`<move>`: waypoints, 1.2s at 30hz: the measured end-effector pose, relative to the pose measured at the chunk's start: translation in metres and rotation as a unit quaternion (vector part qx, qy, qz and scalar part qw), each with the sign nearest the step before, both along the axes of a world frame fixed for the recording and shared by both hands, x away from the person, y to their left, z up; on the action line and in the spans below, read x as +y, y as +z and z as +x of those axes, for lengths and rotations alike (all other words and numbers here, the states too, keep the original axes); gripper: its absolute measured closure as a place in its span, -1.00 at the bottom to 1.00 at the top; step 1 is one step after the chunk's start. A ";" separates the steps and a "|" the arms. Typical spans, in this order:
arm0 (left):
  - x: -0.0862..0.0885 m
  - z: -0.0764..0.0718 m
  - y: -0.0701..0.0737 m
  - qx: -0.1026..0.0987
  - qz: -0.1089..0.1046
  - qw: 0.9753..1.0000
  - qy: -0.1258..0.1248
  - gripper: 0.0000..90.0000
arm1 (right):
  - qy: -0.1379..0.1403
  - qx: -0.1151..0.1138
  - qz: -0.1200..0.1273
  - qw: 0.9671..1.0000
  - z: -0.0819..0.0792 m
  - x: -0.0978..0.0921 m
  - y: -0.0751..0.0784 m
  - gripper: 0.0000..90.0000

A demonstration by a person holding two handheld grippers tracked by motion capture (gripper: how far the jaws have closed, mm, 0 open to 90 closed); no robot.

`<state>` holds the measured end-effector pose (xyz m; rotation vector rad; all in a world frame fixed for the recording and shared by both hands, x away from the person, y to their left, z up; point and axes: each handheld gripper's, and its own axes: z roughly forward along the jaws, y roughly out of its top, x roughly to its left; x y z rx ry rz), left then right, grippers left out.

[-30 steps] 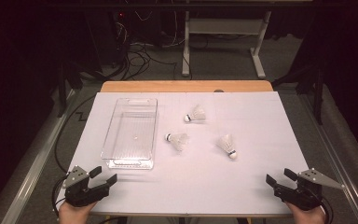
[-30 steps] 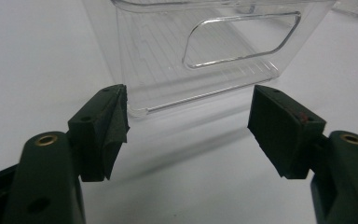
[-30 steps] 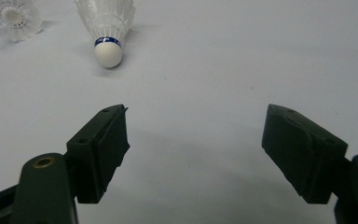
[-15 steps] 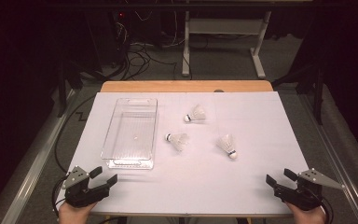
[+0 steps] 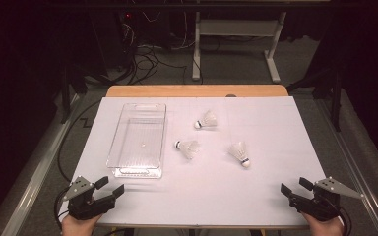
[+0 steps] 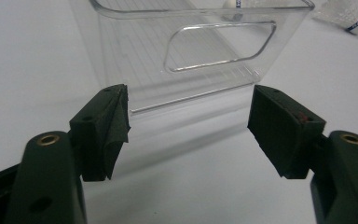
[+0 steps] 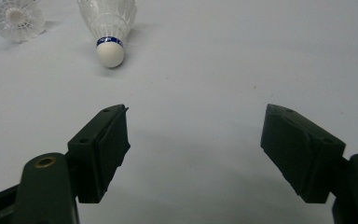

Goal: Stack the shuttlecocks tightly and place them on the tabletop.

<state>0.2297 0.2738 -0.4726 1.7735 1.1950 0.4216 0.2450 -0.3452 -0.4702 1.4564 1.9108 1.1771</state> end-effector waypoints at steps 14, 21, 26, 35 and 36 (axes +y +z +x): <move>-0.017 -0.002 0.001 0.005 -0.003 1.000 -0.030 -0.35 | 0.005 0.002 -0.002 1.000 0.001 0.002 0.000 -0.48; -0.027 -0.003 0.003 -0.003 0.010 0.999 -0.041 -0.36 | 0.006 0.006 -0.006 1.000 0.002 0.004 -0.001 -0.48; -0.034 -0.002 0.003 -0.003 0.017 0.999 -0.050 -0.35 | 0.007 0.006 -0.005 1.000 0.002 0.004 -0.001 -0.48; -0.048 -0.004 0.006 -0.008 0.027 0.997 -0.069 -0.31 | 0.008 0.006 -0.004 1.000 0.002 0.004 -0.001 -0.48; -0.050 -0.005 0.006 -0.007 0.031 0.997 -0.071 -0.31 | 0.008 0.006 -0.004 1.000 0.002 0.004 -0.001 -0.48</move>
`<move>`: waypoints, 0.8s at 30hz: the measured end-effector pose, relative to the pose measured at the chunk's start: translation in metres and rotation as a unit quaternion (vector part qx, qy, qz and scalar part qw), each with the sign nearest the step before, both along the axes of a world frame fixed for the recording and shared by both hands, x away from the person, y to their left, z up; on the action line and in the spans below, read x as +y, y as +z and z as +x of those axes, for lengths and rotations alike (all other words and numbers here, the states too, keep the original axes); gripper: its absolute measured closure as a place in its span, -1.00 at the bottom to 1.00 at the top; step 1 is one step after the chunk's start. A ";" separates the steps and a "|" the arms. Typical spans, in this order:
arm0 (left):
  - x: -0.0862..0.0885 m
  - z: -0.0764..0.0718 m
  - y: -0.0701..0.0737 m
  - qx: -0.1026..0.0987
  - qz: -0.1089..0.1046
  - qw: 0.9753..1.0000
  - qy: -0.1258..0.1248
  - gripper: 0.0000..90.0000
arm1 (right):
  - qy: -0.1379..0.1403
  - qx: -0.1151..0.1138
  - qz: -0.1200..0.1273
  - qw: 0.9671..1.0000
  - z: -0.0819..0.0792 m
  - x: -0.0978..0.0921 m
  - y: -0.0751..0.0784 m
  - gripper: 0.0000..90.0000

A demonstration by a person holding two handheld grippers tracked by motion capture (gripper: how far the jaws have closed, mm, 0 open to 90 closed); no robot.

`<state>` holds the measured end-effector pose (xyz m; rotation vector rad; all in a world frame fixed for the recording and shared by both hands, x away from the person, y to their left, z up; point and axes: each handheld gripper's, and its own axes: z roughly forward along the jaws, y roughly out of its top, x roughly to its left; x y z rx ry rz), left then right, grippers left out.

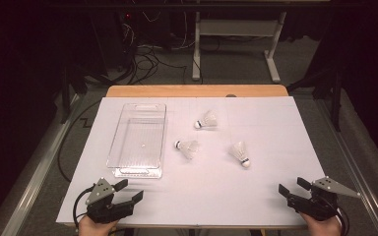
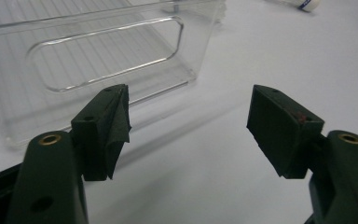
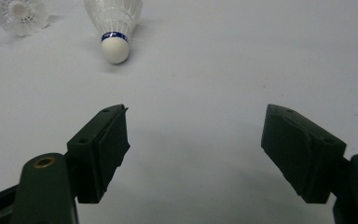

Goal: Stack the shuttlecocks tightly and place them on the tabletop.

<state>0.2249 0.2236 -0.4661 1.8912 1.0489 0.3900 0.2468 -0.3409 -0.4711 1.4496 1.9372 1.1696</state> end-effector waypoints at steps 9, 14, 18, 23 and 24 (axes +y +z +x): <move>-0.015 0.001 0.000 0.005 0.004 1.000 -0.023 -0.31 | 0.003 -0.002 0.000 1.000 0.000 0.000 0.000 -0.48; -0.021 0.002 0.002 0.006 0.005 0.999 -0.033 -0.31 | 0.006 -0.002 0.000 1.000 0.000 0.001 0.000 -0.47; -0.027 0.003 0.003 0.004 0.009 0.999 -0.039 -0.29 | 0.006 -0.003 0.000 1.000 -0.001 0.000 0.000 -0.47; -0.035 0.006 0.005 0.006 0.007 0.999 -0.047 -0.29 | 0.007 -0.003 0.000 1.000 -0.001 0.000 0.000 -0.47; -0.036 0.006 0.005 0.007 0.009 0.999 -0.050 -0.29 | 0.007 -0.003 0.000 1.000 -0.001 0.000 0.000 -0.47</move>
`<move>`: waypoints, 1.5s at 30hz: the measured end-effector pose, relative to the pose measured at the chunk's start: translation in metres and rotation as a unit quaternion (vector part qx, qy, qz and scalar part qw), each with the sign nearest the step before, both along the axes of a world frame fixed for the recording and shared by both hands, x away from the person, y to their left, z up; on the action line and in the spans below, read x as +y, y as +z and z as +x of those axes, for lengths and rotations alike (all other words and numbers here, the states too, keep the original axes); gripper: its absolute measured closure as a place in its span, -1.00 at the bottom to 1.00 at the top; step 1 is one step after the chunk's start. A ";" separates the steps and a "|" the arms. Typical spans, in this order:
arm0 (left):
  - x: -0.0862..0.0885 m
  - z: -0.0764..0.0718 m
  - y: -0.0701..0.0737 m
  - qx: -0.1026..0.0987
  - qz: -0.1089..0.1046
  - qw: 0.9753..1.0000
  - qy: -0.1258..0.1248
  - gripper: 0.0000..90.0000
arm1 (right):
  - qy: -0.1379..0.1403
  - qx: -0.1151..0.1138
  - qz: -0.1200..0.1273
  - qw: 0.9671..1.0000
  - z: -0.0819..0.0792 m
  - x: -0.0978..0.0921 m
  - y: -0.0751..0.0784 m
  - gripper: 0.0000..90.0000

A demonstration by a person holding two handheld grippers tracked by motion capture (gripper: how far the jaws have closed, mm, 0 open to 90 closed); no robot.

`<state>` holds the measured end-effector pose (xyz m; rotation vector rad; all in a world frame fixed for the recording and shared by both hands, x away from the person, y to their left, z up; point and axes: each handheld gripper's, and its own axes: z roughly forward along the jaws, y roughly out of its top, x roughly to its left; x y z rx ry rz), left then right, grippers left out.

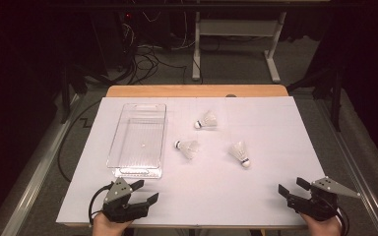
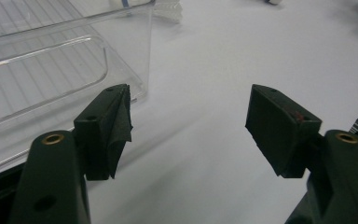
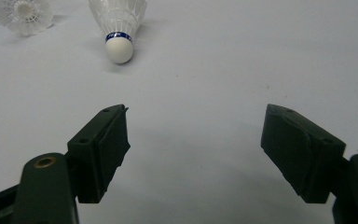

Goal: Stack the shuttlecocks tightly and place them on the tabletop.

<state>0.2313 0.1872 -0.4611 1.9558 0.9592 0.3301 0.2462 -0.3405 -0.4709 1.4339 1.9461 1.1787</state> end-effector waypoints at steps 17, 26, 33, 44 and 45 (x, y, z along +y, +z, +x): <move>-0.037 0.010 0.001 0.002 0.034 0.999 -0.022 -0.25 | 0.003 0.002 0.002 1.000 0.000 -0.001 0.000 -0.46; -0.045 0.014 0.002 0.016 0.041 0.999 -0.024 -0.21 | 0.002 0.002 0.003 1.000 0.000 0.000 0.000 -0.46; -0.052 0.019 0.004 0.024 0.043 0.998 -0.035 -0.24 | 0.004 0.003 0.003 1.000 0.000 -0.001 -0.001 -0.46; -0.066 0.032 0.011 0.048 0.069 0.995 -0.044 -0.22 | 0.004 0.002 0.004 1.000 0.000 -0.001 -0.001 -0.46; -0.067 0.033 0.012 0.050 0.071 0.995 -0.043 -0.22 | 0.004 0.002 0.003 1.000 0.000 -0.001 -0.001 -0.46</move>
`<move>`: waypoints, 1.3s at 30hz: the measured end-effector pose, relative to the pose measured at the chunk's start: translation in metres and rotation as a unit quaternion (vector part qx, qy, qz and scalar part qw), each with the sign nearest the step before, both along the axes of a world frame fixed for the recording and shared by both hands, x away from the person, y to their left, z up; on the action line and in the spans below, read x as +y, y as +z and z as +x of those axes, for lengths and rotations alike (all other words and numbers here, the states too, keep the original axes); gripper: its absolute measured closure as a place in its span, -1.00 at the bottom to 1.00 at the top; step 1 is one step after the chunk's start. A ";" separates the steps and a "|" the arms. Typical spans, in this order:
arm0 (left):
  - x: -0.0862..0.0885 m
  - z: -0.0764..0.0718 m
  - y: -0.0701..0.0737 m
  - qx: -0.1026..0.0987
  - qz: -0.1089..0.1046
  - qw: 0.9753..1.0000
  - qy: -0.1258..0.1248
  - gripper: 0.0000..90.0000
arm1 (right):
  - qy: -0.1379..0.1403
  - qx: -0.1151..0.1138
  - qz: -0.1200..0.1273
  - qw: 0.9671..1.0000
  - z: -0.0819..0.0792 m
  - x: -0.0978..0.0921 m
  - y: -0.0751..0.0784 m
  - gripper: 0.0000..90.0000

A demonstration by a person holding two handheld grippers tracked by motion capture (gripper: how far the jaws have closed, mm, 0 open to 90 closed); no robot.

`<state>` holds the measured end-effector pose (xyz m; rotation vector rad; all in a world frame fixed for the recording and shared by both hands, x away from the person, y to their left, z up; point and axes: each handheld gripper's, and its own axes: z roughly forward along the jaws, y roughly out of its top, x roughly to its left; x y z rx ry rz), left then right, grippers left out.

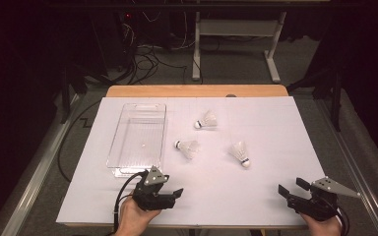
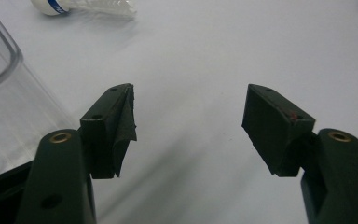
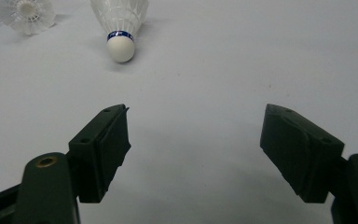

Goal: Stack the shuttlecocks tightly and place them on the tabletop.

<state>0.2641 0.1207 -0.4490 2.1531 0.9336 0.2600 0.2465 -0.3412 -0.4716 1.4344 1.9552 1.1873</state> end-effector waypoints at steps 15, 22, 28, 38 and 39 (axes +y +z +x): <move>-0.011 0.016 0.014 0.011 0.020 1.000 0.007 -0.20 | 0.004 0.000 0.000 1.000 0.000 0.000 0.000 -0.46; -0.020 0.022 0.019 0.019 0.031 0.999 0.002 -0.19 | 0.007 0.001 0.000 1.000 0.000 0.001 0.000 -0.45; -0.026 0.029 0.024 0.020 0.043 0.999 0.006 -0.17 | 0.009 0.000 0.004 1.000 0.000 0.000 0.000 -0.45; -0.030 0.042 0.030 0.029 0.055 0.998 0.019 -0.16 | 0.010 0.001 0.004 1.000 0.000 0.000 0.000 -0.45; -0.031 0.043 0.031 0.031 0.054 0.998 0.020 -0.16 | 0.010 0.001 0.004 1.000 0.000 0.000 0.000 -0.45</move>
